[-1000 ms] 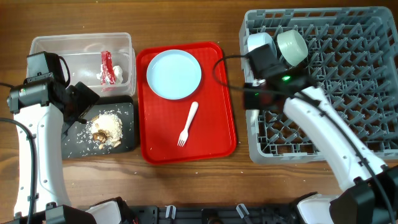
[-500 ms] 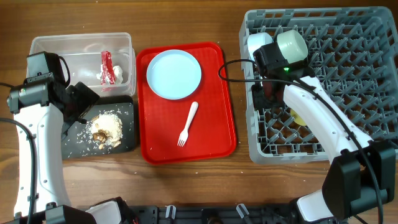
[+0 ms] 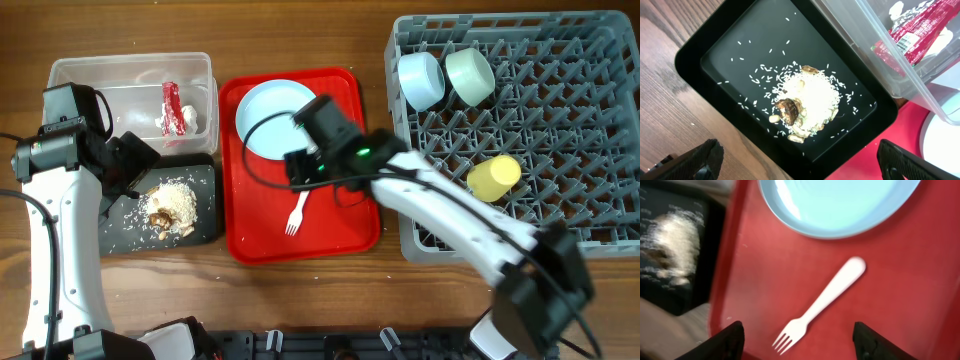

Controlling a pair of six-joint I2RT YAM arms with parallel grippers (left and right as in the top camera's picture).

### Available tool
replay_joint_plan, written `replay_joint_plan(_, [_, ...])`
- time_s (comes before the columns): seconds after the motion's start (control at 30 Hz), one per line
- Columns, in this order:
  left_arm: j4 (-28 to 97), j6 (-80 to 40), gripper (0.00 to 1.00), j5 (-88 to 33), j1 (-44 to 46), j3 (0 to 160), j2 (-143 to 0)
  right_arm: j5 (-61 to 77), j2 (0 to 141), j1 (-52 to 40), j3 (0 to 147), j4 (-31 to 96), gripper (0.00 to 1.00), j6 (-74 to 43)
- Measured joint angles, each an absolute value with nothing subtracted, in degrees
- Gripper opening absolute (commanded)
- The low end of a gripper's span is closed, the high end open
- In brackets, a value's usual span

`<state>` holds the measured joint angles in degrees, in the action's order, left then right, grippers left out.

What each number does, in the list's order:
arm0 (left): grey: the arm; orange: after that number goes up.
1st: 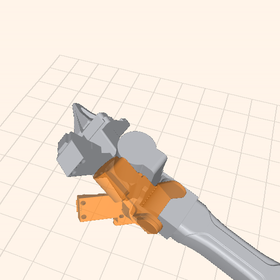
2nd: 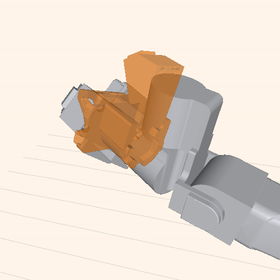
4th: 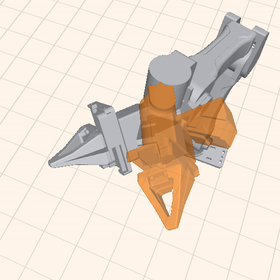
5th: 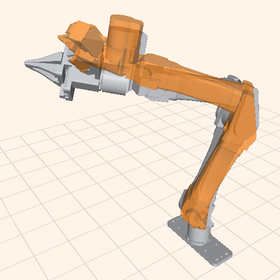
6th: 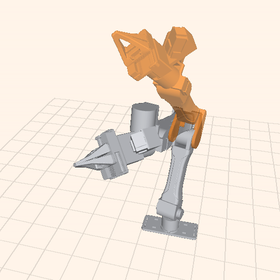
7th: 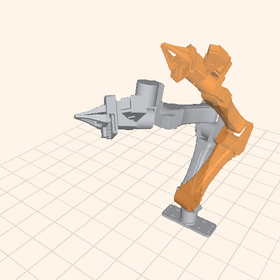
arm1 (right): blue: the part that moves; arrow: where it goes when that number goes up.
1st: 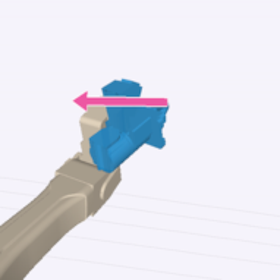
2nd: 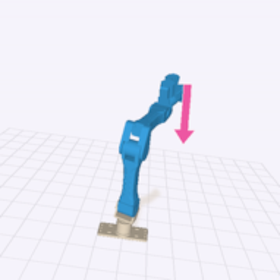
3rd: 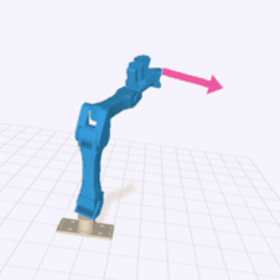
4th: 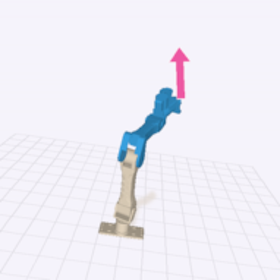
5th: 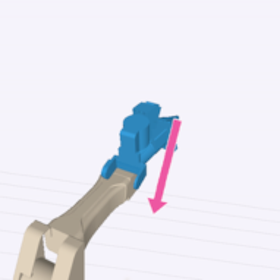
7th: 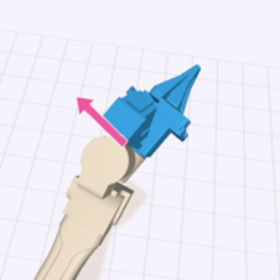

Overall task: Sort waste into correct bins and load items into the dishwasher rack
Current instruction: 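Grasp the white fork with right gripper and drop into rack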

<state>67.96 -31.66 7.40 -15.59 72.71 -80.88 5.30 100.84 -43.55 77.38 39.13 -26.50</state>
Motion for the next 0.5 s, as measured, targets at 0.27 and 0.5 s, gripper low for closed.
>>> replay_joint_plan(0.27, [68.0, -31.7, 1.0, 7.4, -15.6, 72.7, -80.9, 0.3, 115.2, -49.4, 77.3, 39.8, 0.34, -44.9])
replay_joint_plan(0.5, [68.2, -31.7, 1.0, 7.4, -15.6, 72.7, -80.9, -0.5, 115.9, -48.8, 77.4, 43.4, 0.04, -51.2])
